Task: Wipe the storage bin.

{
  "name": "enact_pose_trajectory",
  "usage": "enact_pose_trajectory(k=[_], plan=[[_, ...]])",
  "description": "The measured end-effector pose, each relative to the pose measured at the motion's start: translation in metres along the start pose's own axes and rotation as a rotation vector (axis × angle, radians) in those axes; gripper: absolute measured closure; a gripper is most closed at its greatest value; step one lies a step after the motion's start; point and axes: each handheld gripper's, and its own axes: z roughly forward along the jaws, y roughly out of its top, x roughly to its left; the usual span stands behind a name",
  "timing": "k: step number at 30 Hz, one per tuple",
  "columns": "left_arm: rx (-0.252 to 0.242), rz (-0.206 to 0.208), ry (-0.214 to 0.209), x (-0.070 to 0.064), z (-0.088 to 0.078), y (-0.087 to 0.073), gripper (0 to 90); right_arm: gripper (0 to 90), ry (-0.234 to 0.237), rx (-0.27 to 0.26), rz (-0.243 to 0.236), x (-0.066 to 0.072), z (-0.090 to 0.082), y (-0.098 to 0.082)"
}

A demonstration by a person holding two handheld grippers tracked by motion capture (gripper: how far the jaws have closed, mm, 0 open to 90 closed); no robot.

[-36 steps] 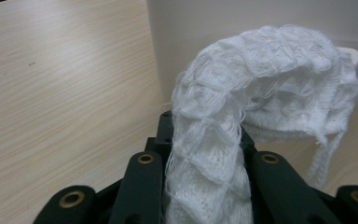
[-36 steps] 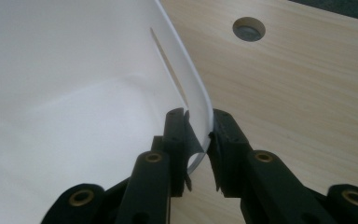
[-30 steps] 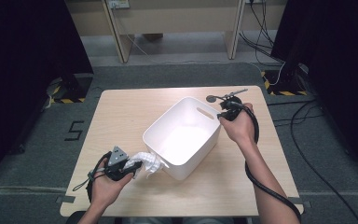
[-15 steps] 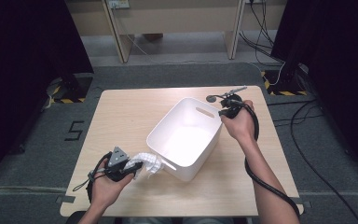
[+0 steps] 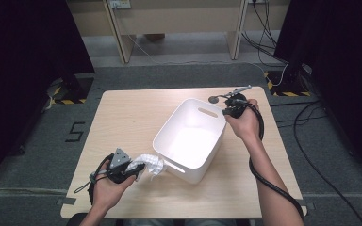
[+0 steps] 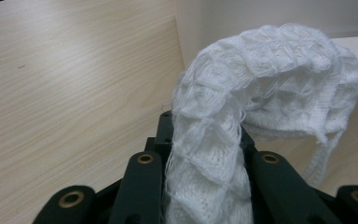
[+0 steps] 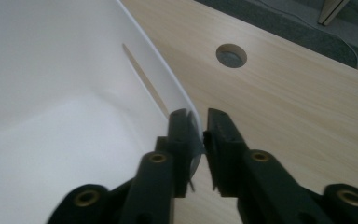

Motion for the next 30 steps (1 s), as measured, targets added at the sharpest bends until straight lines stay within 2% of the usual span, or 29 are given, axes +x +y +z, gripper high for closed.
enact_pose_trajectory(k=[4,6,8,10,12,19,30], plan=[[0.0,0.001,0.002,0.0,0.001,0.0,72.5,68.4,0.018,-0.021,0.038,0.001,-0.008,-0.003],[-0.002,-0.002,0.001,-0.001,0.001,0.0,72.5,65.0,0.033,-0.031,0.09,0.001,-0.013,-0.005],[-0.004,-0.002,0.001,-0.002,0.002,0.0,72.5,62.0,0.022,-0.021,0.099,0.003,-0.017,-0.007],[-0.004,0.0,0.001,-0.002,0.002,0.0,72.5,59.9,0.034,-0.006,0.139,0.007,-0.02,-0.01],[-0.004,0.001,-0.001,-0.003,0.002,0.001,72.5,59.9,0.024,0.006,0.137,0.009,-0.02,-0.012],[-0.003,0.001,-0.003,-0.003,0.002,0.0,72.5,61.6,0.035,0.04,0.168,0.01,-0.014,-0.015],[0.001,0.008,-0.004,-0.004,0.002,0.001,72.5,65.0,0.024,0.068,0.143,0.012,-0.009,-0.011]])
